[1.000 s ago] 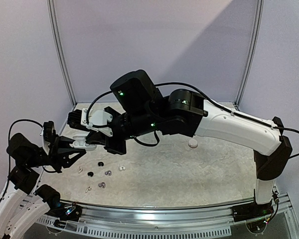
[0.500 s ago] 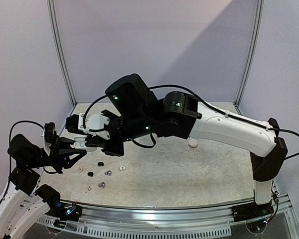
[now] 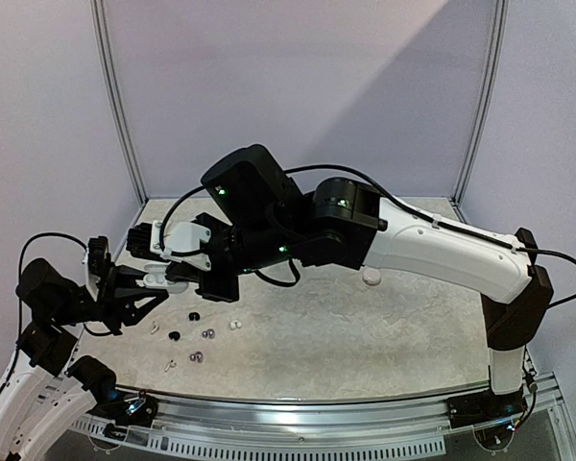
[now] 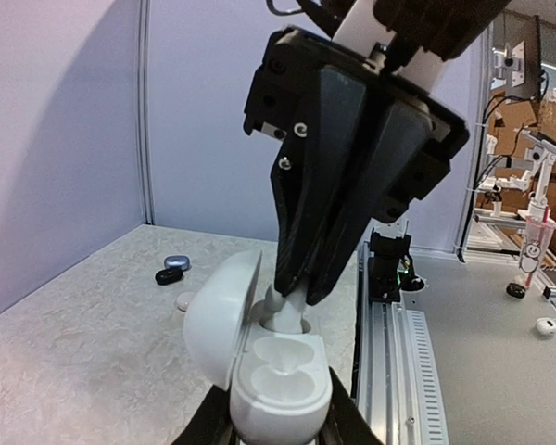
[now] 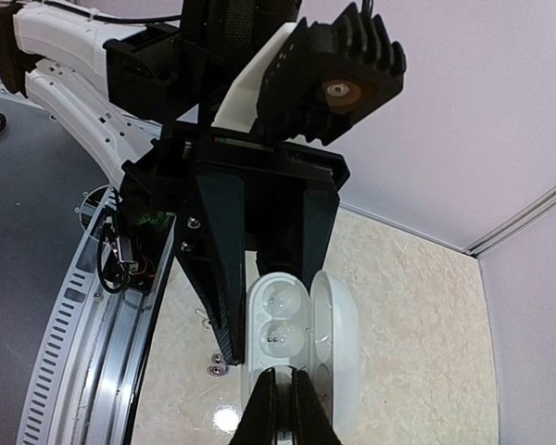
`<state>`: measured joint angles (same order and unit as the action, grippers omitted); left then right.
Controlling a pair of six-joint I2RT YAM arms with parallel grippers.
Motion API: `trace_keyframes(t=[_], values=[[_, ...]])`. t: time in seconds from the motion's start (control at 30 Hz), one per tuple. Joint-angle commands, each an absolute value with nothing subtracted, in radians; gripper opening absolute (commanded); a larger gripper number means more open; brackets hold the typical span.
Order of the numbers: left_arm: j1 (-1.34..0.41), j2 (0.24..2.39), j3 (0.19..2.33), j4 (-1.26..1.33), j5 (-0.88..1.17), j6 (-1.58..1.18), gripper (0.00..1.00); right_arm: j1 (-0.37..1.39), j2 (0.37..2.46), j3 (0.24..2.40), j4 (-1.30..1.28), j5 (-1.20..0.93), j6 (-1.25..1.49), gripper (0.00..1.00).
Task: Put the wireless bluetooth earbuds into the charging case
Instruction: Pick up the left earbud from the right side groove of the charging case.
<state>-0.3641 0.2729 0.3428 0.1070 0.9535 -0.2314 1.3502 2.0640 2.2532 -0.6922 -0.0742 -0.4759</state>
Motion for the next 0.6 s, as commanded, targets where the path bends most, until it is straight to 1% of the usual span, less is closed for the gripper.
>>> trace_keyframes(t=[0.0,0.23,0.57], values=[[-0.382,0.250,0.337,0.157,0.985,-0.192,0.00,1.334,2.062,2.256,-0.715,-0.101,-0.436,0.01],[-0.382,0.223,0.345,0.096,0.985,-0.129,0.00,1.307,2.002,2.172,-0.604,-0.184,-0.357,0.00],[-0.382,0.219,0.343,0.092,0.987,-0.124,0.00,1.304,1.985,2.146,-0.557,-0.183,-0.336,0.00]])
